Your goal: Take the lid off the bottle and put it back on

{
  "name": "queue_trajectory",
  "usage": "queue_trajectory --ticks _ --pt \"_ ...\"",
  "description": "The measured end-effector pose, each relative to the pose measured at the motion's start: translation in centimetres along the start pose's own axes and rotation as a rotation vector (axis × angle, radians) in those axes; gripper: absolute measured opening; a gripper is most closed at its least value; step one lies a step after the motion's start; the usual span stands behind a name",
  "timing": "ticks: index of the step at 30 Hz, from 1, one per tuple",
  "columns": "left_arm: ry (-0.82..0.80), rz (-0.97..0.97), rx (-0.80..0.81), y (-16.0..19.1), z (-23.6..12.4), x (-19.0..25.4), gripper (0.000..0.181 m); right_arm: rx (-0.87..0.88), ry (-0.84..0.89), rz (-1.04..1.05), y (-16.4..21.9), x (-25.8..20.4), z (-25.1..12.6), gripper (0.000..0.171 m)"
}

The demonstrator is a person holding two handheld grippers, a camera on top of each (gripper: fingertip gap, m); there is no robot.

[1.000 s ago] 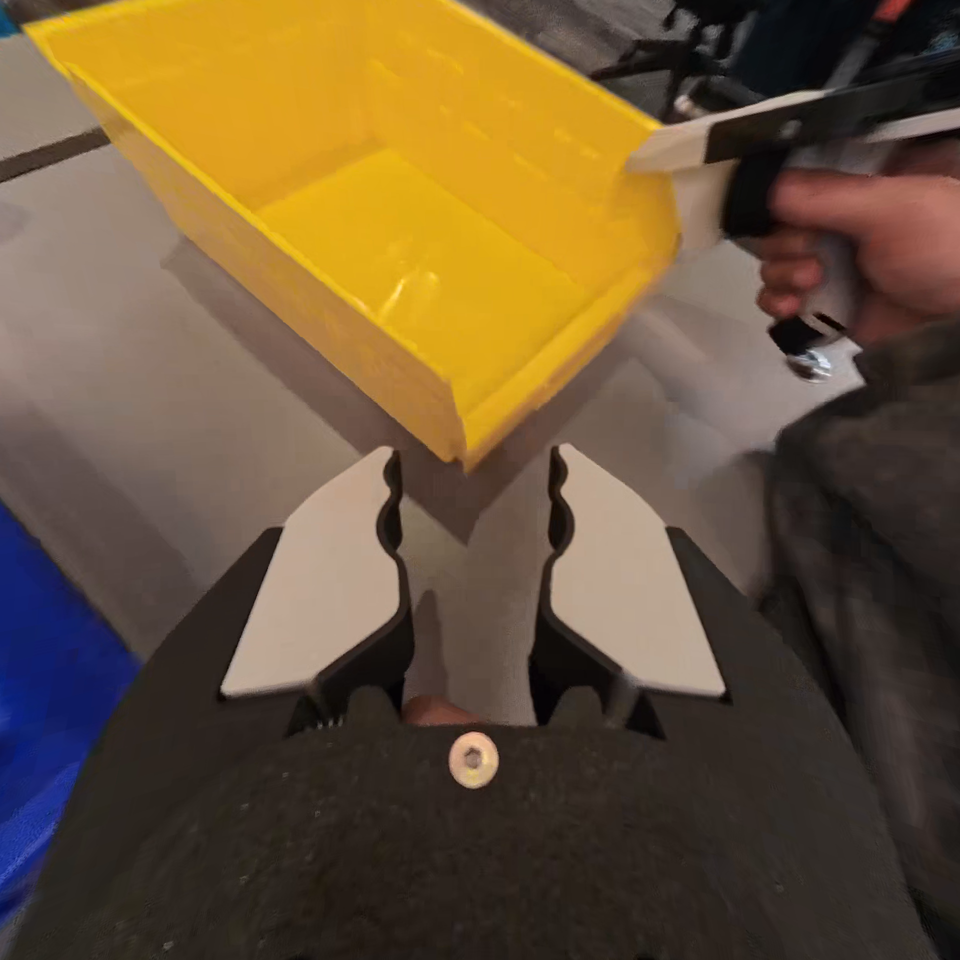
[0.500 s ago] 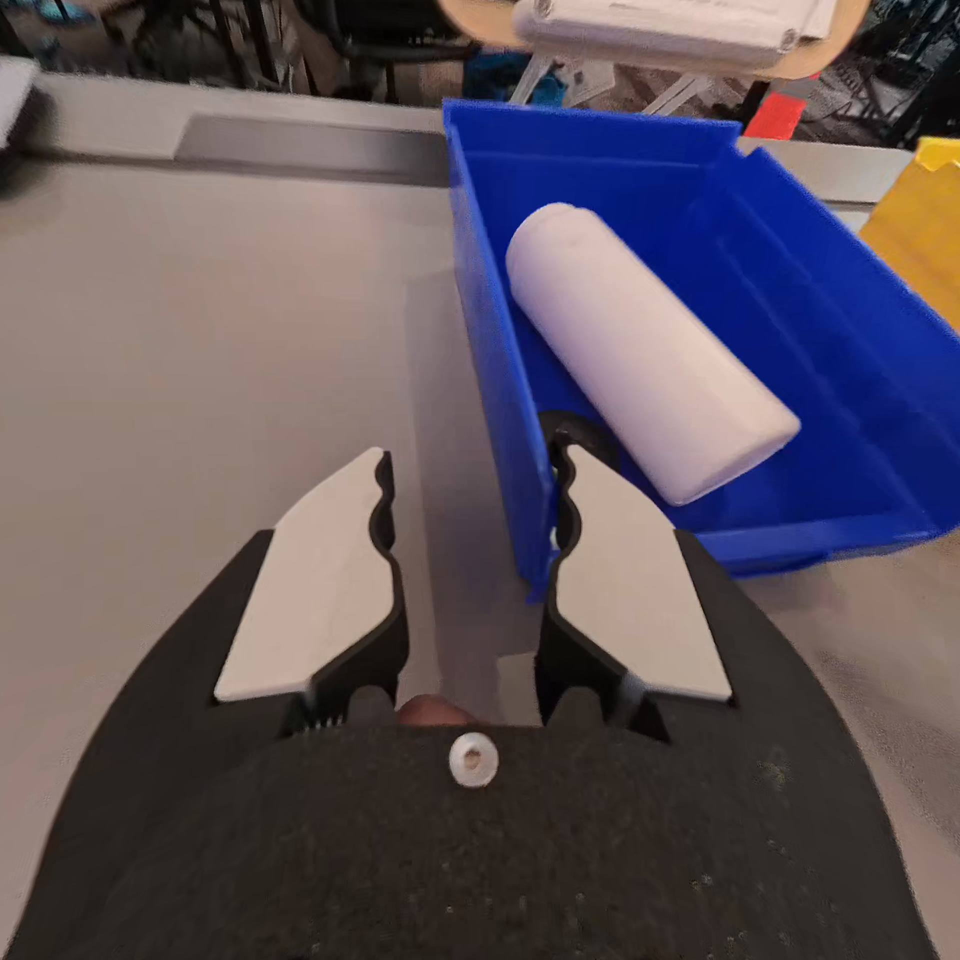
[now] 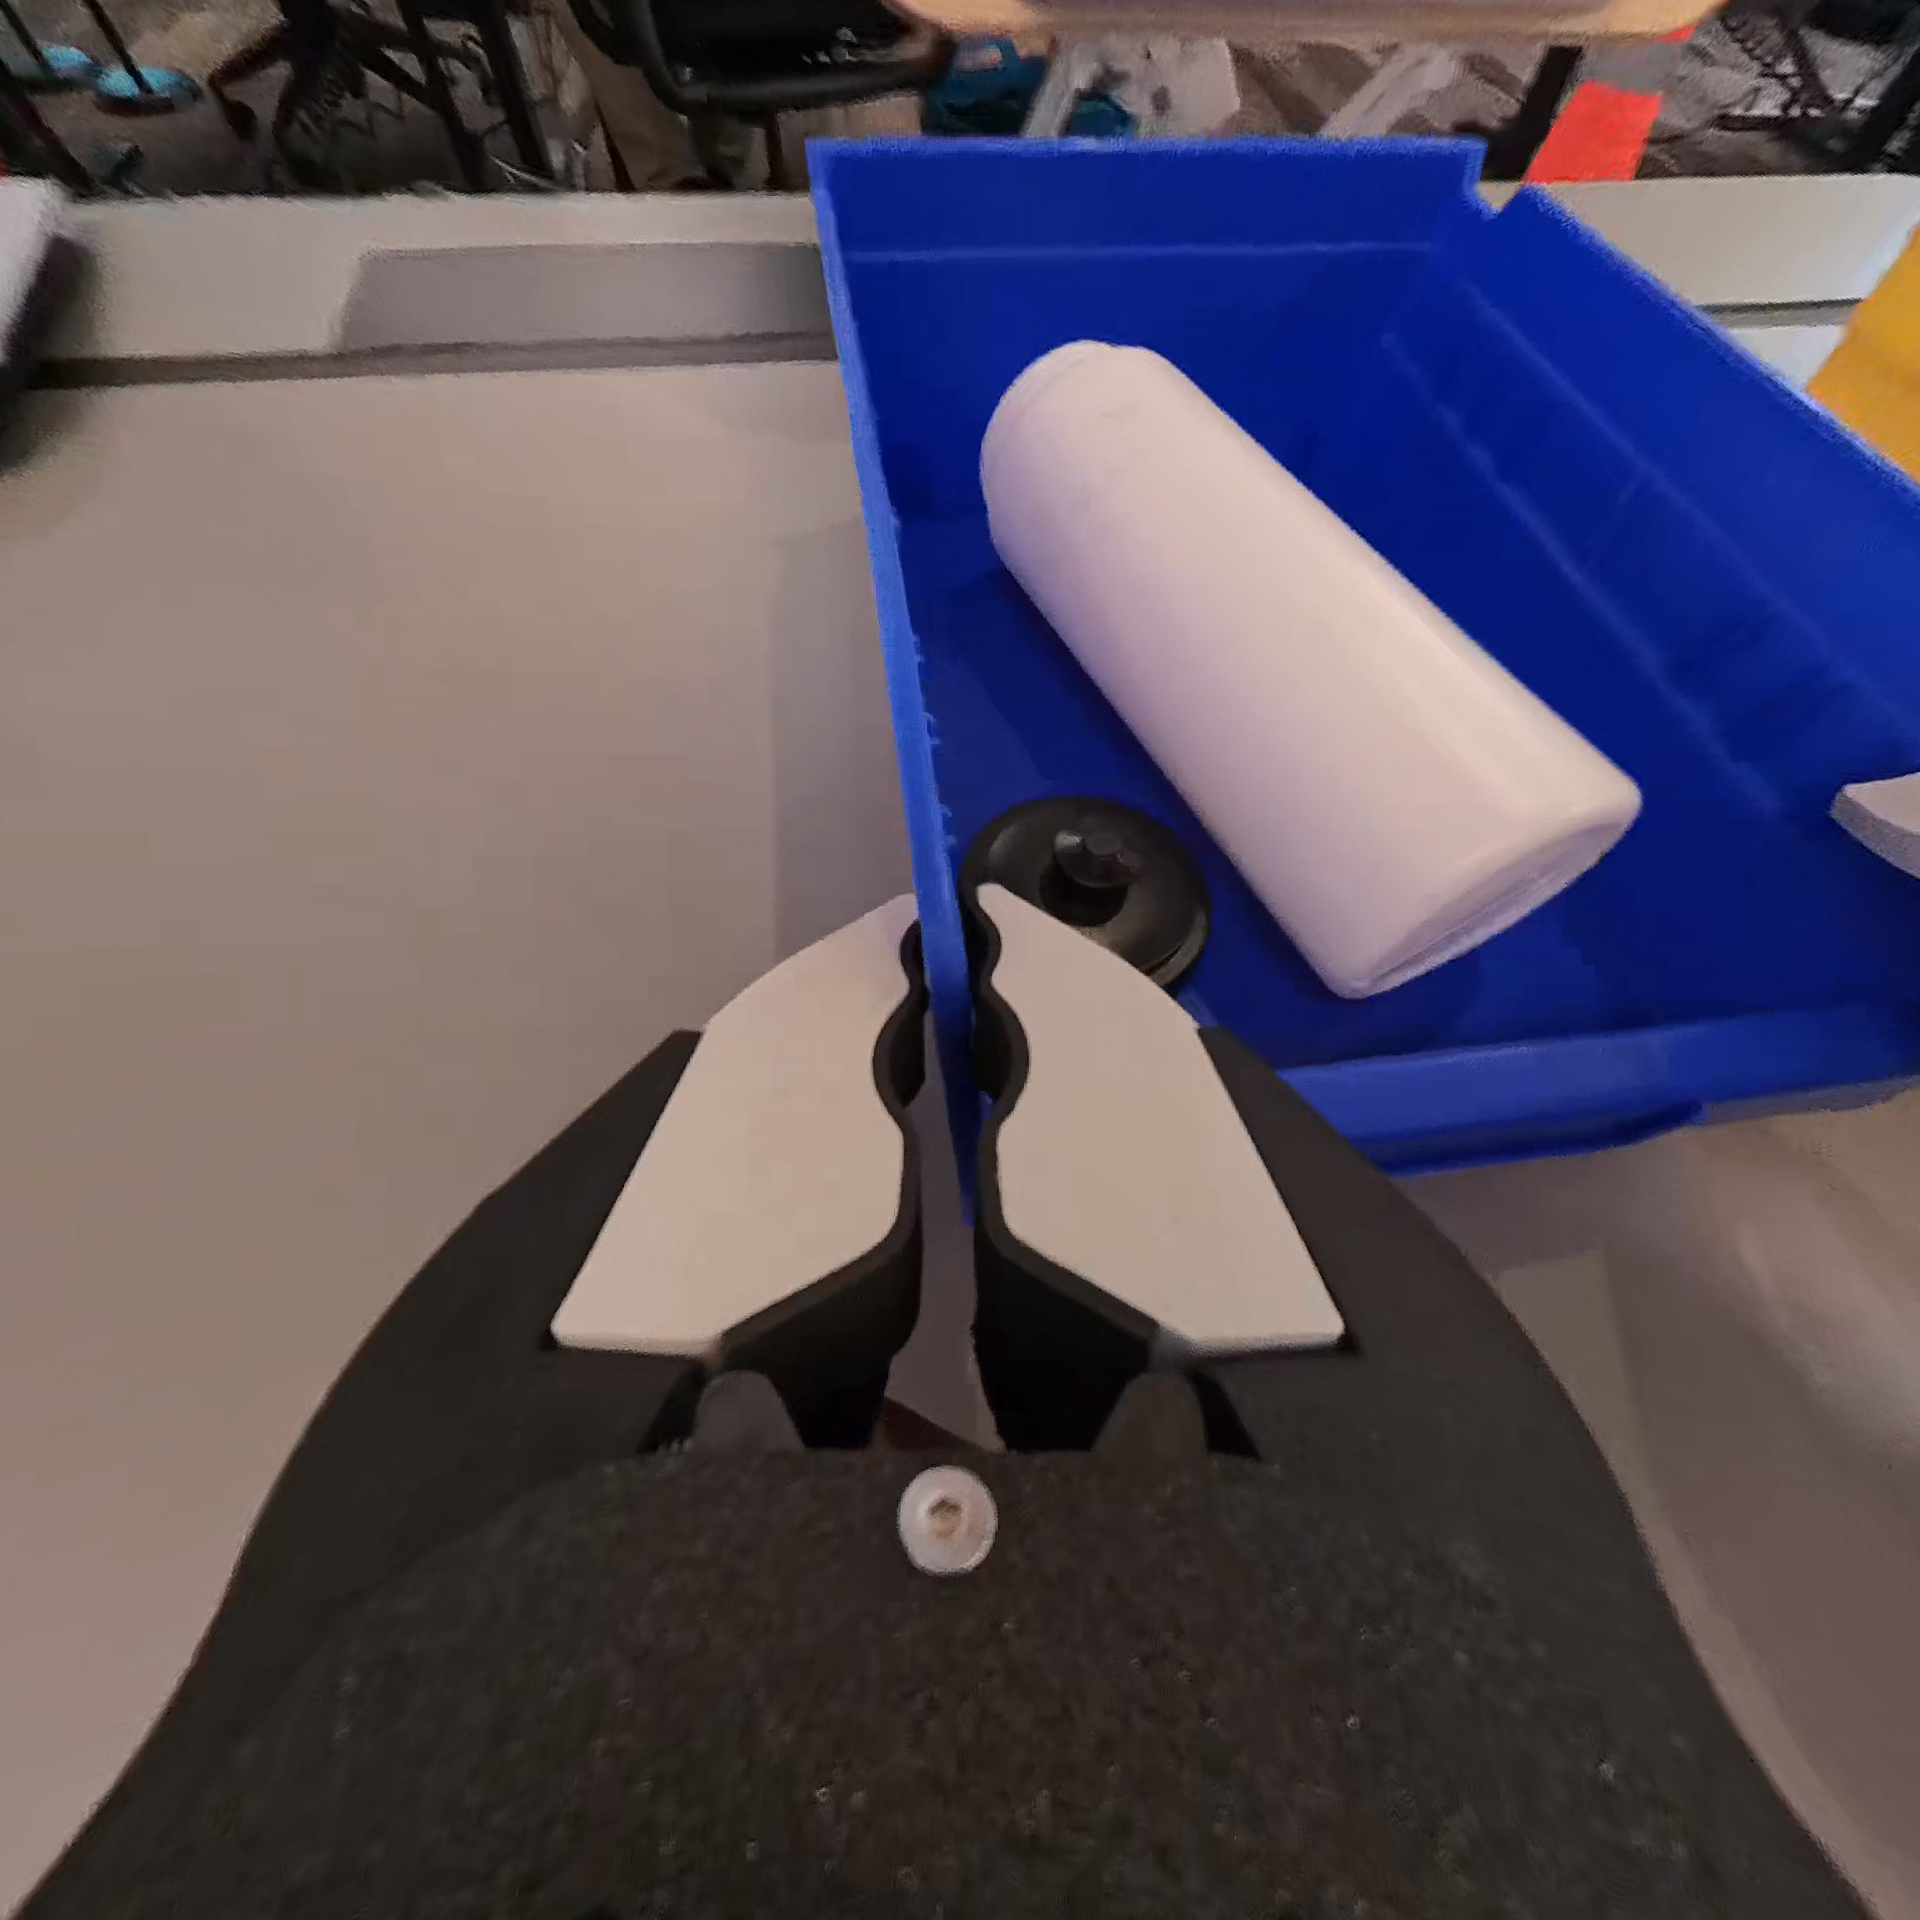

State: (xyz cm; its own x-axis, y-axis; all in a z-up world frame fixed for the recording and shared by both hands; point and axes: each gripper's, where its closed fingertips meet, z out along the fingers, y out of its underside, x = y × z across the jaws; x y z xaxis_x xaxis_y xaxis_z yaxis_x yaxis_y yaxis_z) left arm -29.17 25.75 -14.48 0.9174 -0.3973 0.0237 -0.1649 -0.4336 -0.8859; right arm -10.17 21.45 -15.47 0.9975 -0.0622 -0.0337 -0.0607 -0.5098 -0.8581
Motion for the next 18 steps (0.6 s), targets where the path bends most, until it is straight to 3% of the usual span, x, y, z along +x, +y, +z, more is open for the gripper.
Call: queue_trajectory --ticks 9,18 --pt "-0.134 -0.041 0.121 -3.0 -2.6 -10.2 0.002 0.122 -0.029 0.000 -3.8 -9.5 1.0 0.005" --pt "-0.141 -0.156 0.015 0.6 -1.5 -18.8 0.004 0.066 -0.100 -0.065 -2.4 -18.1 4.1 0.010"
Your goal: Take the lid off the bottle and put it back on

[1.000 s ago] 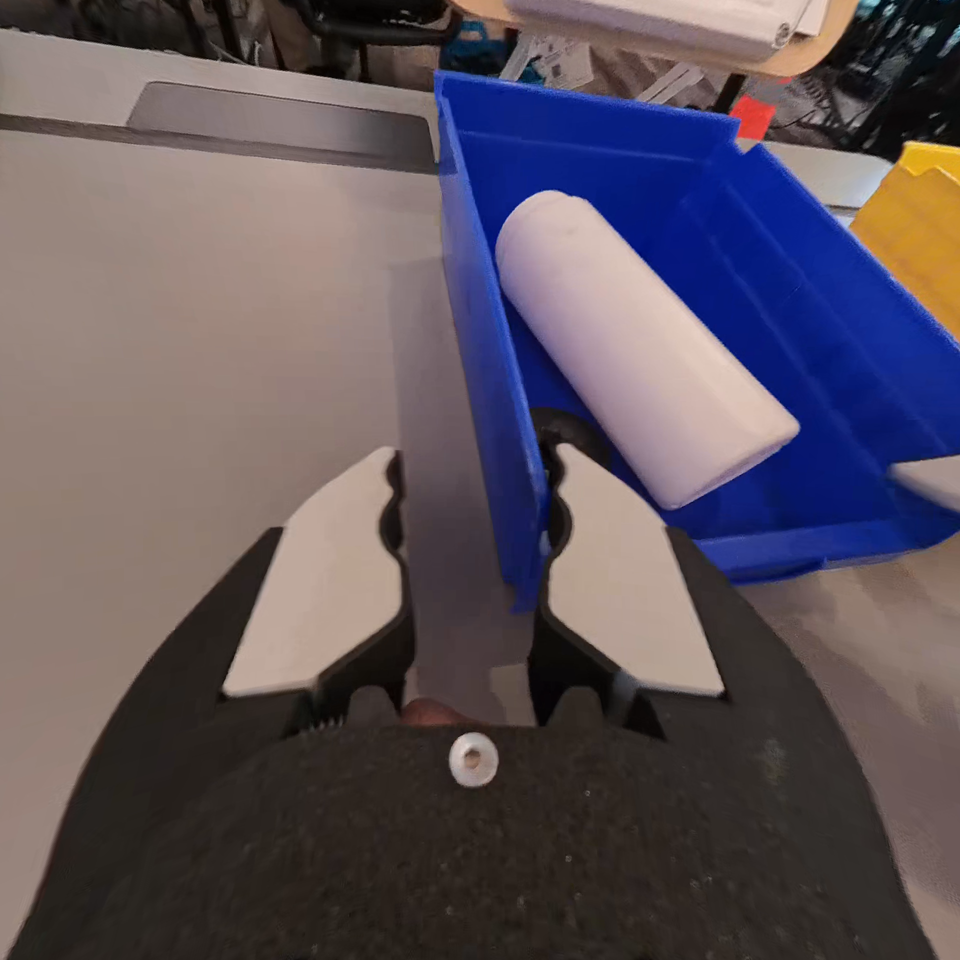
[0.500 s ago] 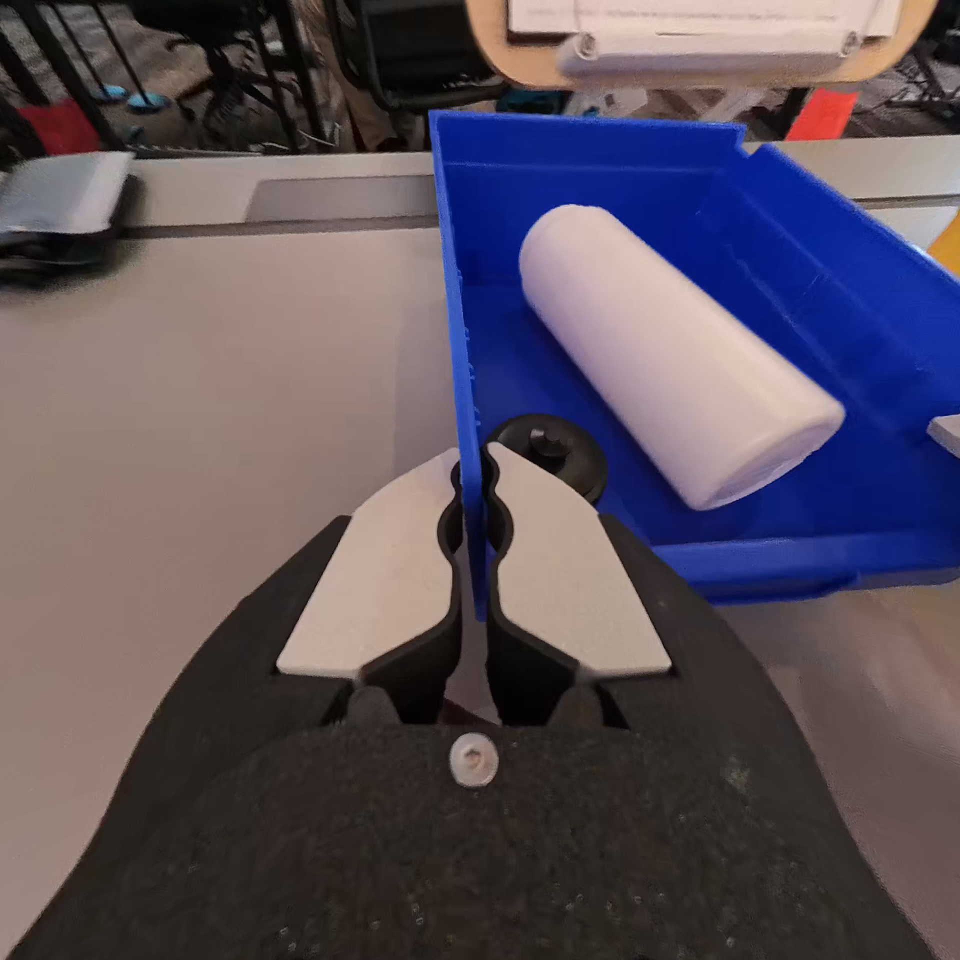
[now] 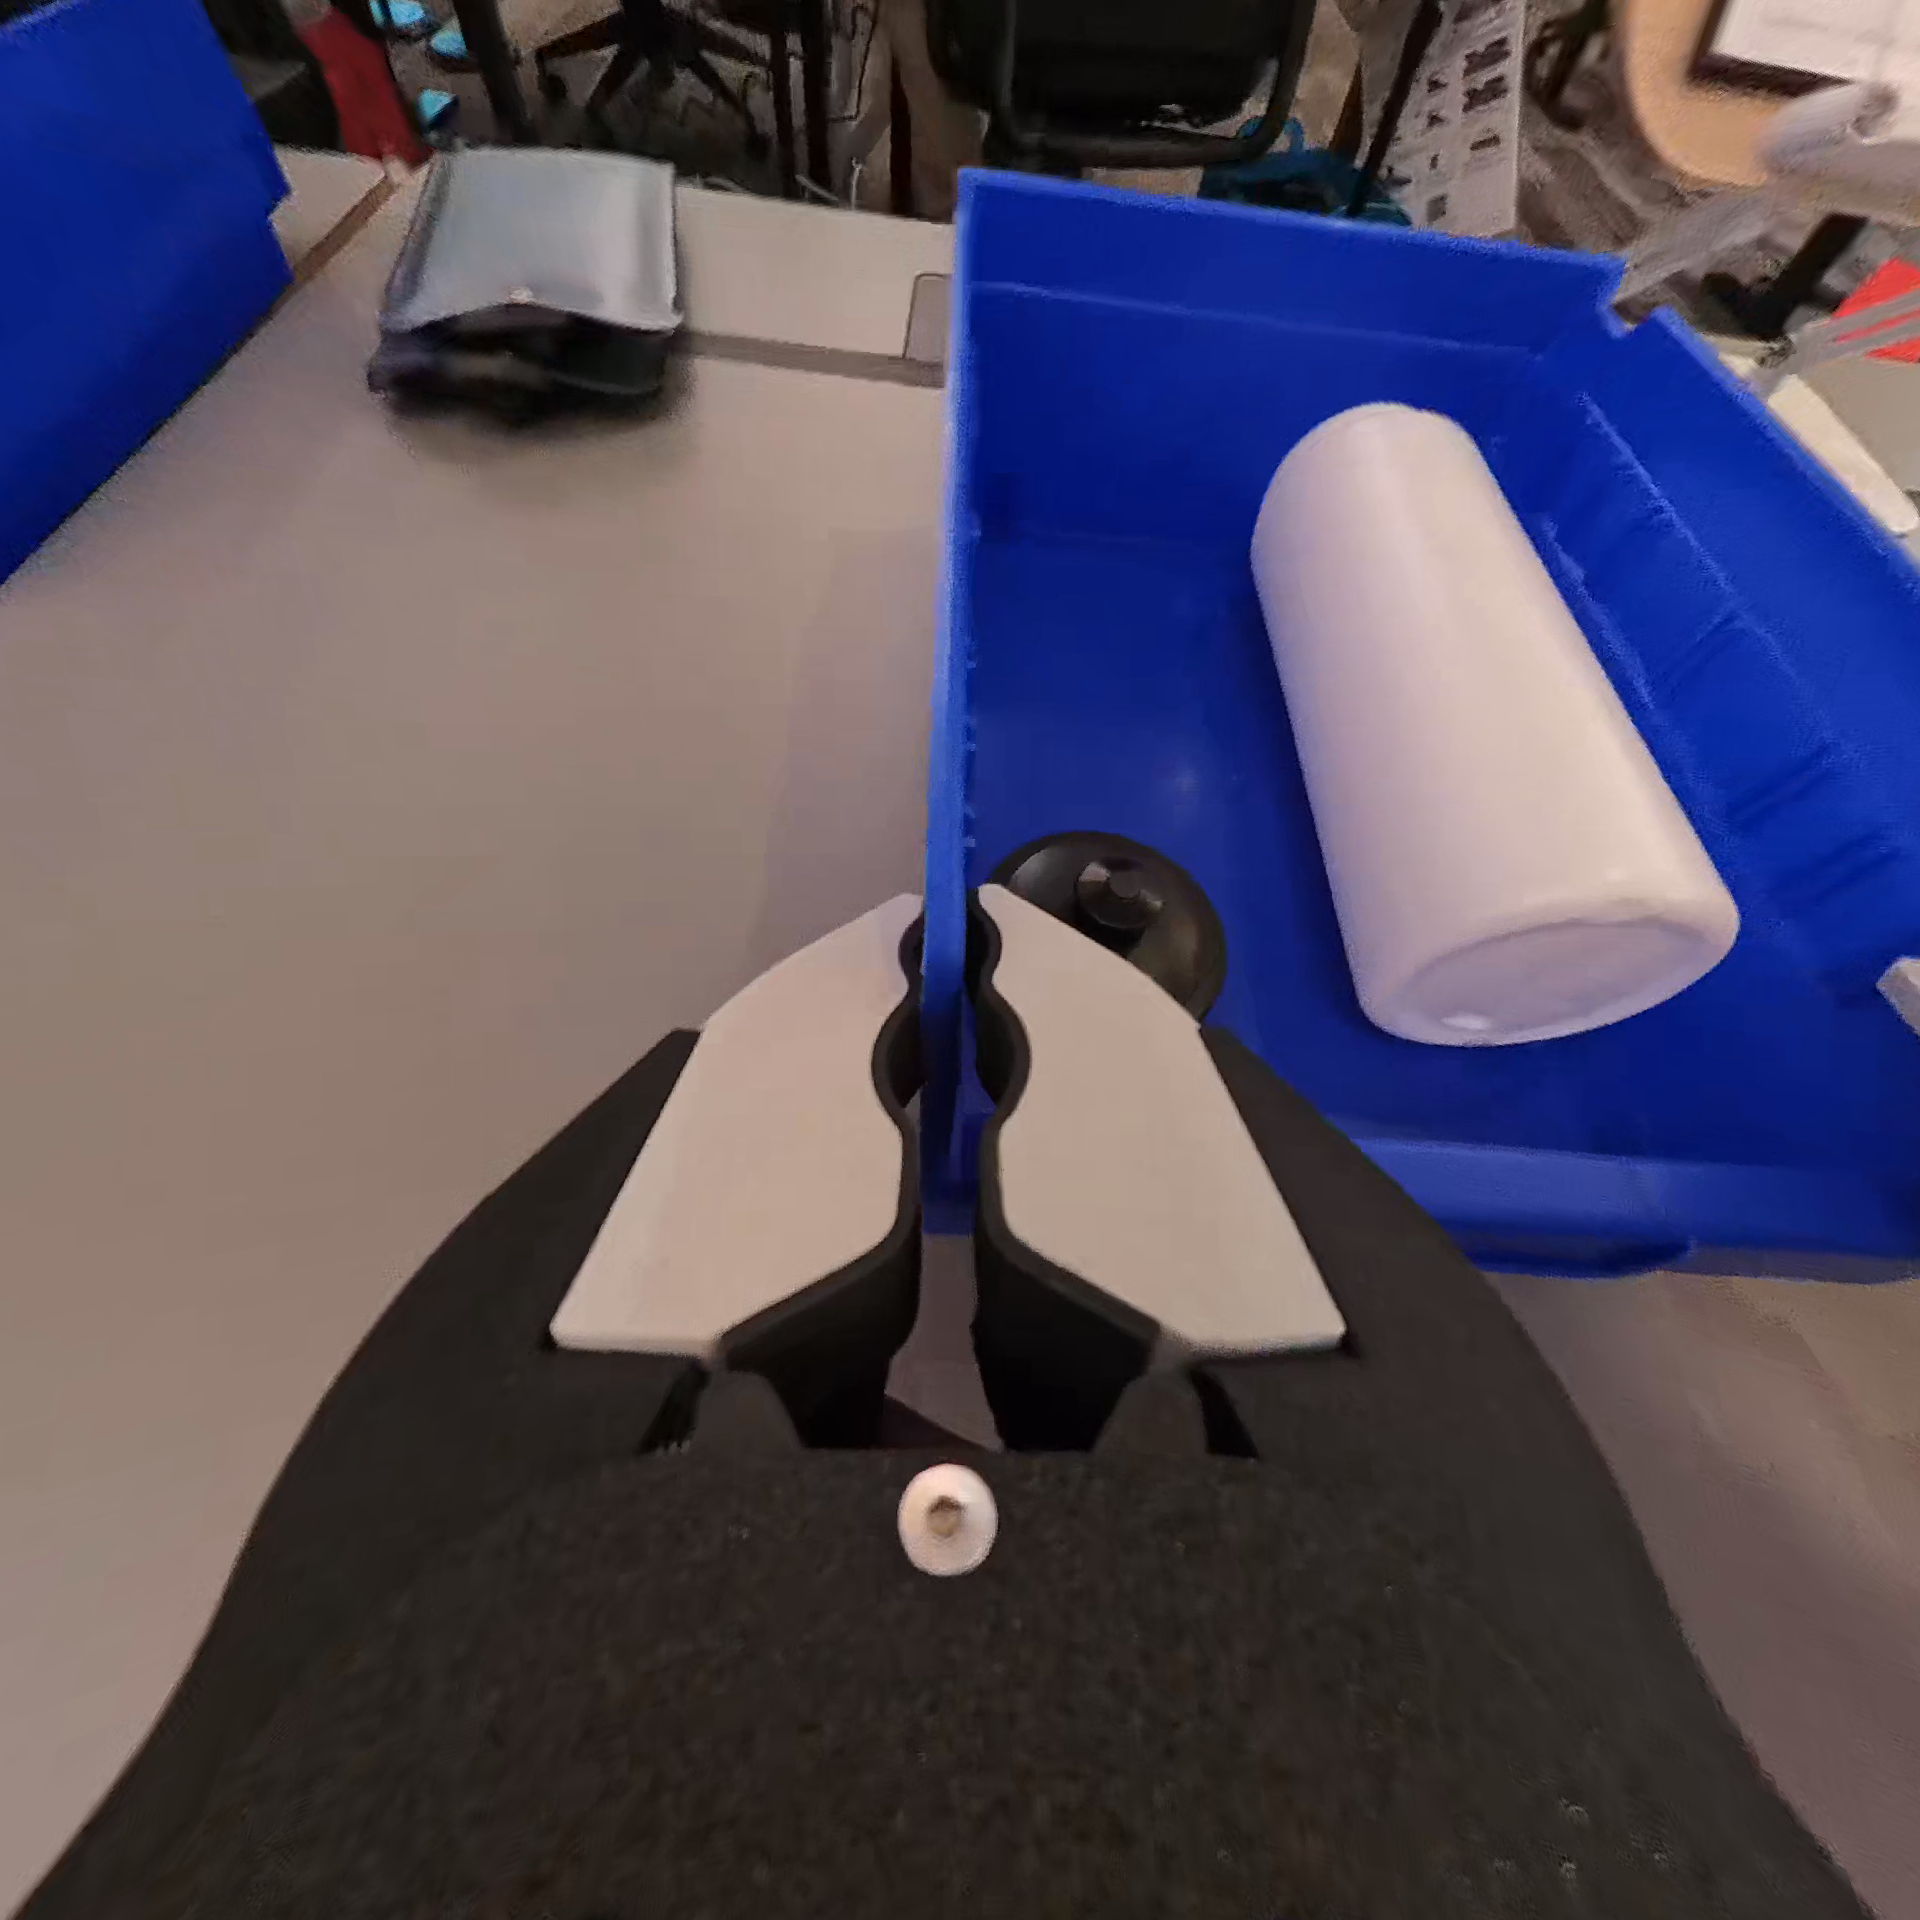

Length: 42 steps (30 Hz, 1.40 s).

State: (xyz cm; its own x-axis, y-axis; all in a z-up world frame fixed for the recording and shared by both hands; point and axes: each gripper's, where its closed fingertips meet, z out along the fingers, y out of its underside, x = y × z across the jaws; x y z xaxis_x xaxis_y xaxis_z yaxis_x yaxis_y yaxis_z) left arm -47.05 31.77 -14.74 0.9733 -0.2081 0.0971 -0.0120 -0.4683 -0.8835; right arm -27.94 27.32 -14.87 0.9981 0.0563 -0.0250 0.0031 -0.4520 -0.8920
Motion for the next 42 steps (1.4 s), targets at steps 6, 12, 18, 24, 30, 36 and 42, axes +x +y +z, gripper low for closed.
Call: queue_trajectory --ticks 6,12,18,24,30,36,42 --pt "-0.028 -0.080 -0.052 0.5 0.7 -2.0 0.018 0.011 -0.096 -0.123 0.7 -3.0 0.4 0.025" --pt "-0.018 -0.063 0.064 -1.2 -2.4 -1.2 0.038 -0.073 -0.341 -0.191 2.1 -1.5 -4.7 0.036" --pt "-0.030 -0.028 0.036 -0.2 -2.3 -0.6 0.039 0.015 -0.319 -0.159 3.1 10.1 -11.4 0.036" --pt "-0.134 -0.040 0.056 -0.3 -4.8 -1.0 0.042 0.146 -0.014 -0.060 5.2 26.7 -18.6 0.038" --pt "0.188 -0.042 0.076 2.4 -8.8 10.4 0.042 0.302 0.056 0.098 4.2 36.8 -22.5 0.044" --pt "0.367 0.016 -0.047 5.9 -8.3 16.8 0.047 0.178 0.172 0.042 6.3 40.6 -21.1 0.050" --pt "0.393 -0.022 -0.066 6.2 -8.2 16.7 0.048 0.163 0.171 -0.014 6.6 39.4 -20.8 0.044"
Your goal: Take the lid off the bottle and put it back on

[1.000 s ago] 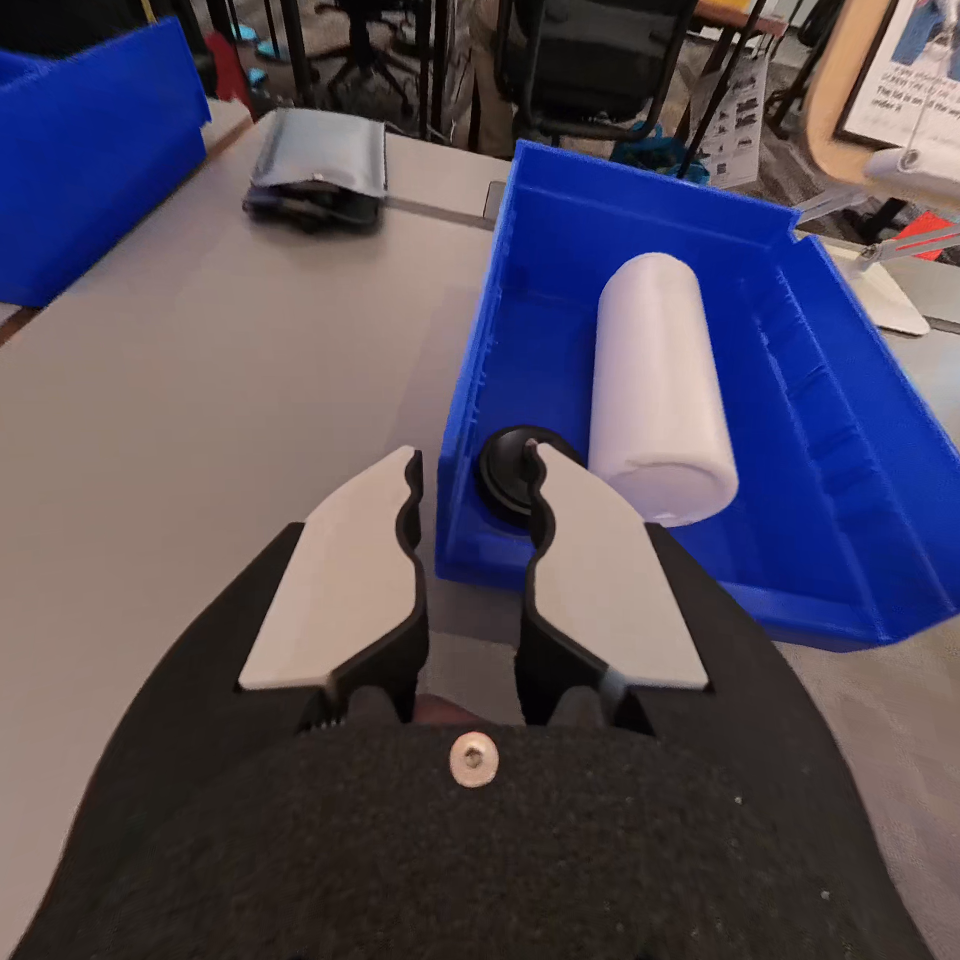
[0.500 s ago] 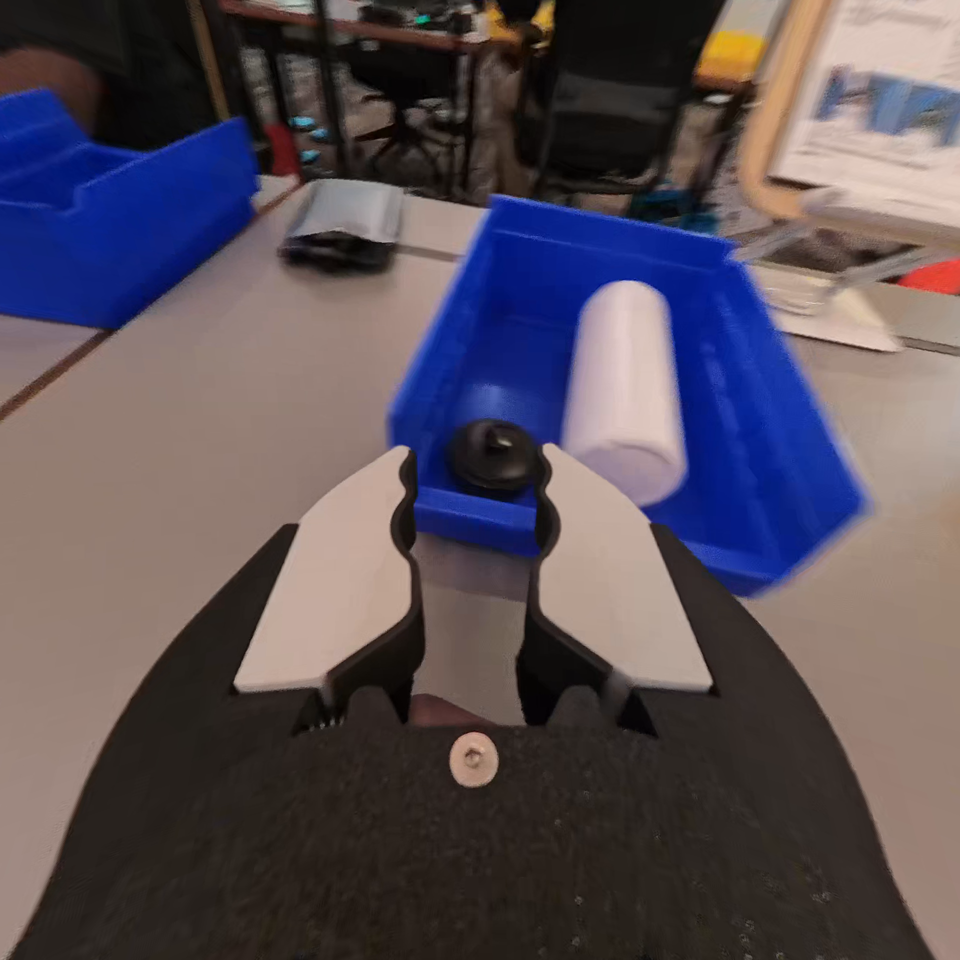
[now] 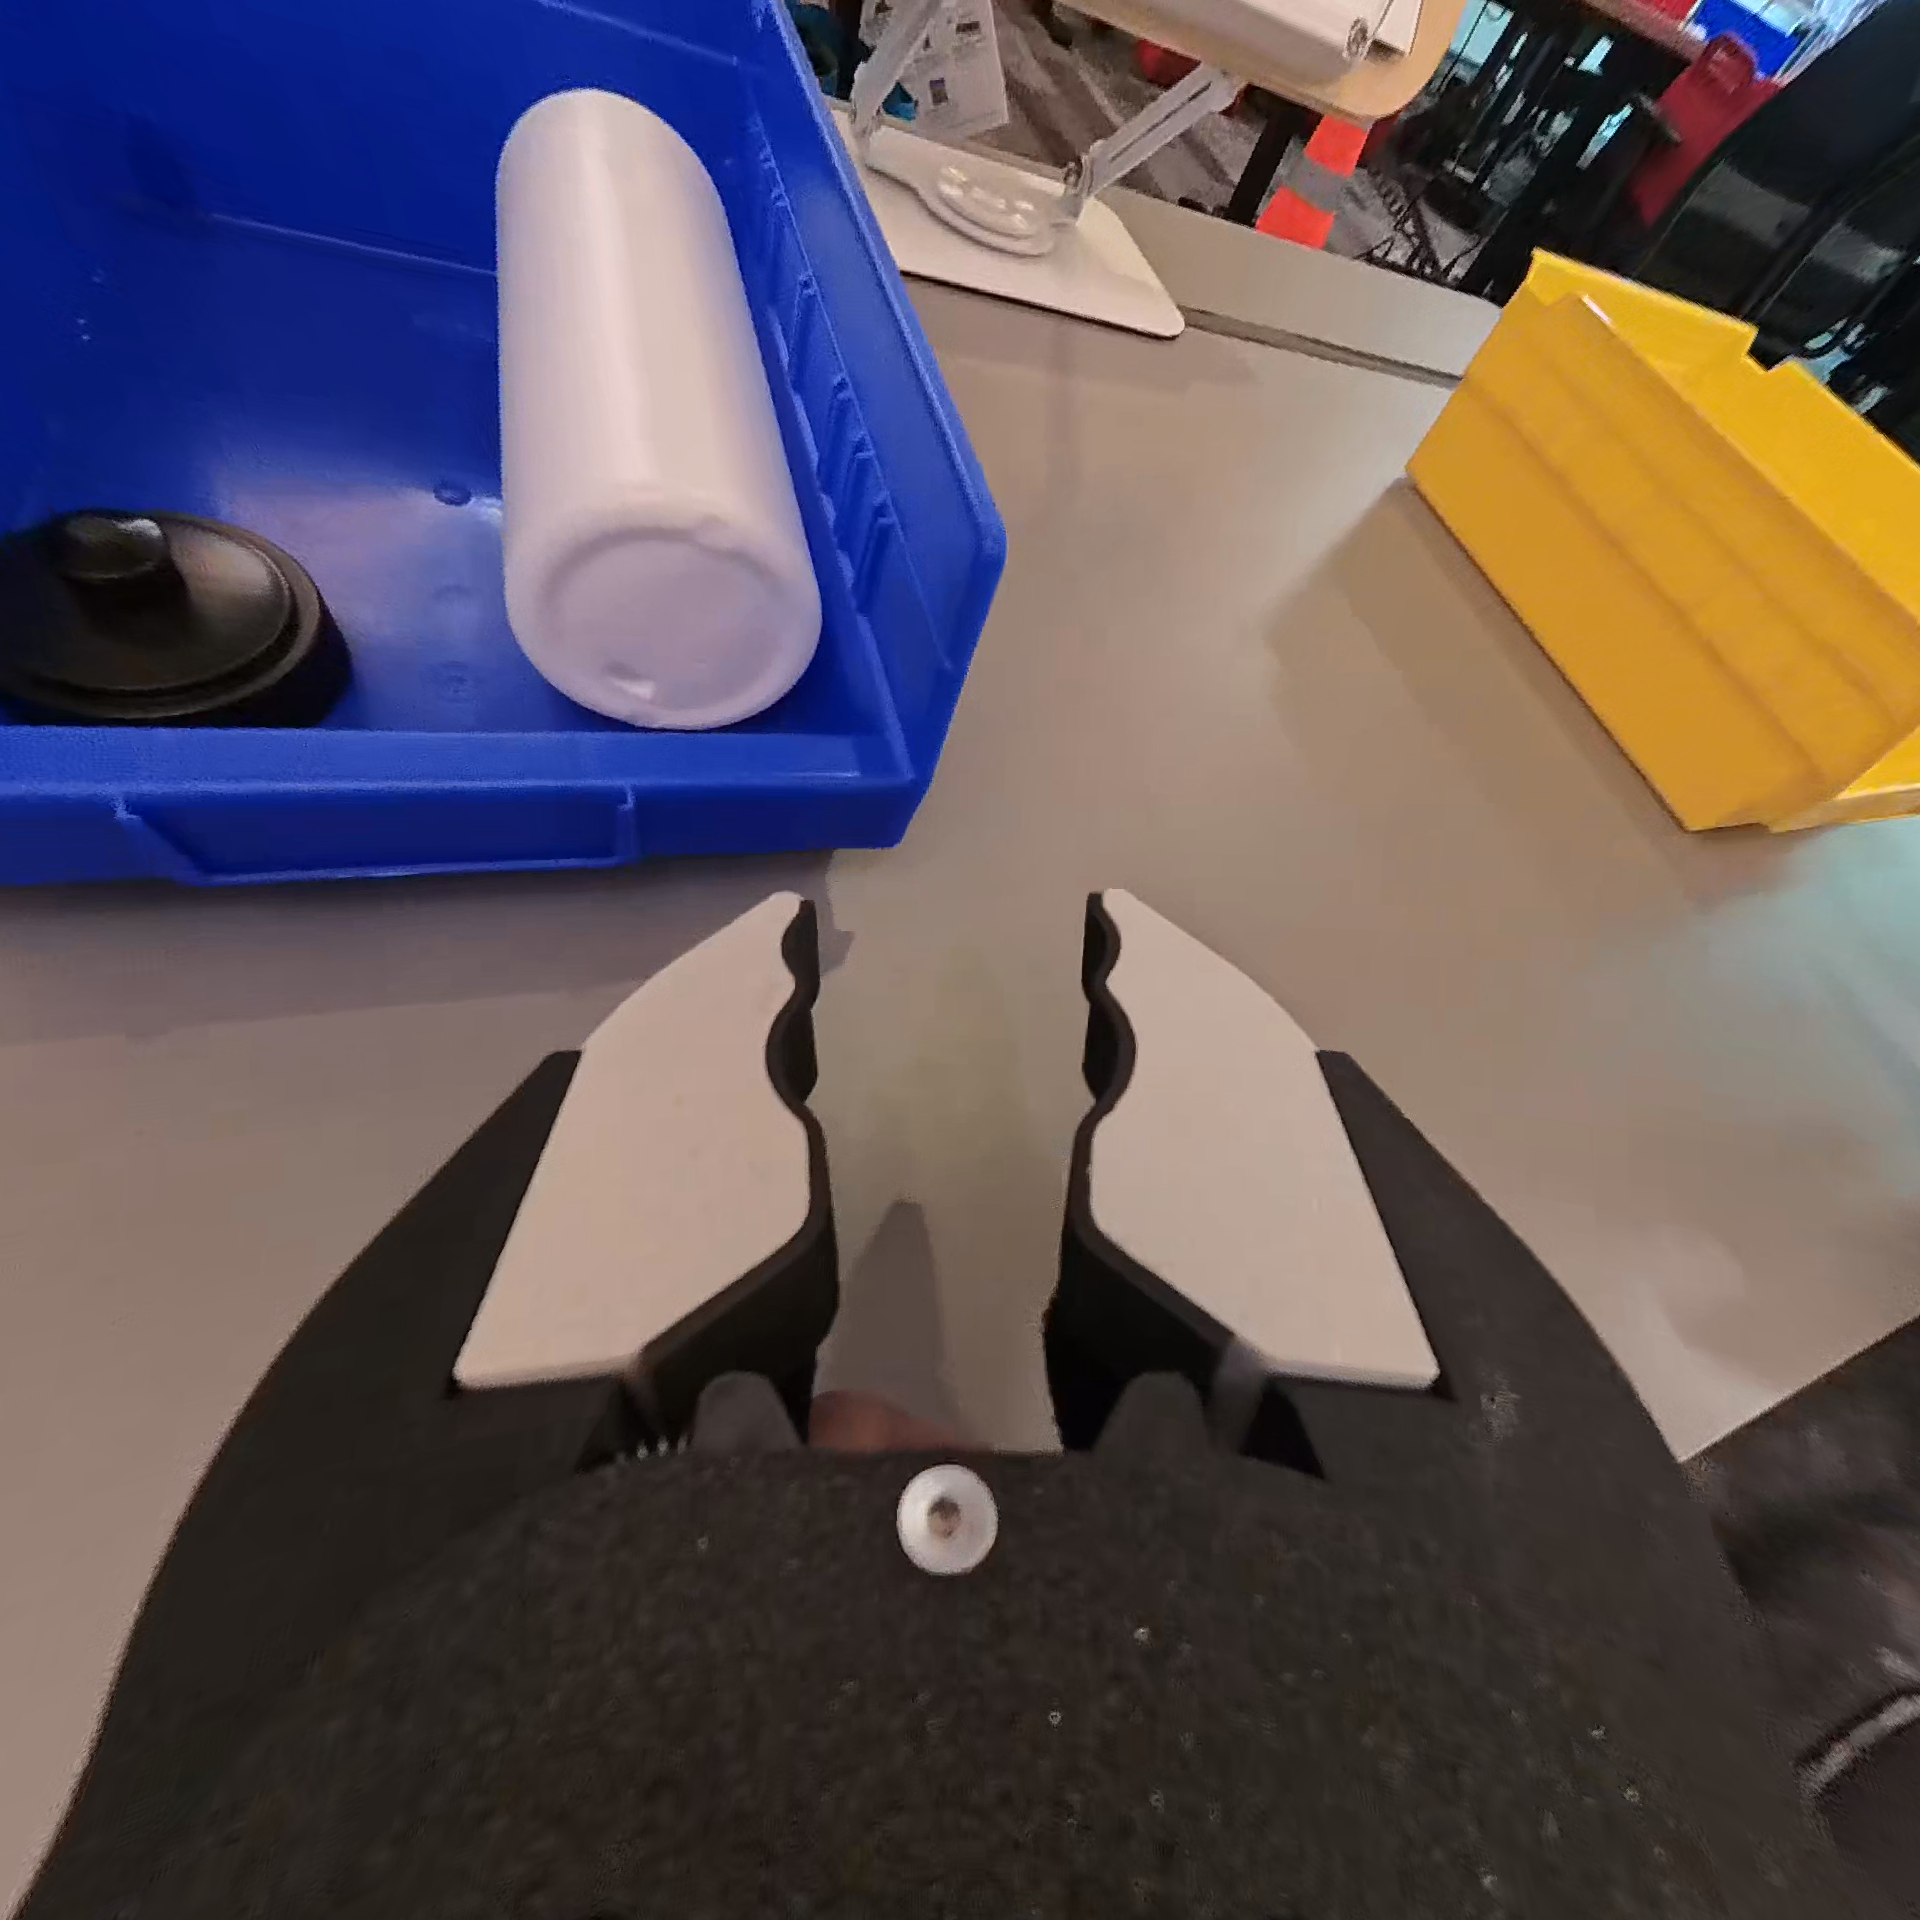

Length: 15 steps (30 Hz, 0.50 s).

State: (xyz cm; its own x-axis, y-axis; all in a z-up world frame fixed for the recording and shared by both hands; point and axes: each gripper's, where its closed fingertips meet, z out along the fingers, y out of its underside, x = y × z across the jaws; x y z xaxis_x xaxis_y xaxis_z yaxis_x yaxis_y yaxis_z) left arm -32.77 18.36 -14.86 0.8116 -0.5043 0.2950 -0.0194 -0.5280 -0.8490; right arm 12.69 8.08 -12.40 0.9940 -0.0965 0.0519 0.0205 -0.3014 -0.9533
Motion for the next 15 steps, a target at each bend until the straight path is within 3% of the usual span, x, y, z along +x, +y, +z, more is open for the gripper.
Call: queue_trajectory --ticks 7,9,11,15 --pt "0.082 -0.038 0.001 -1.2 -0.4 1.5 0.060 -0.028 -0.019 -0.002 0.7 -0.7 0.4 0.042" --pt "0.148 -0.071 0.024 -4.1 -1.0 2.2 0.069 -0.035 -0.021 0.024 1.0 -0.5 0.5 0.042" --pt "0.124 -0.104 0.022 -7.7 -1.1 1.0 0.067 -0.045 -0.039 0.064 1.3 -0.5 0.6 0.042" --pt "-0.024 -0.057 -0.163 -12.9 2.6 -3.6 0.076 -0.062 -0.072 0.133 1.8 -0.6 0.8 0.042"
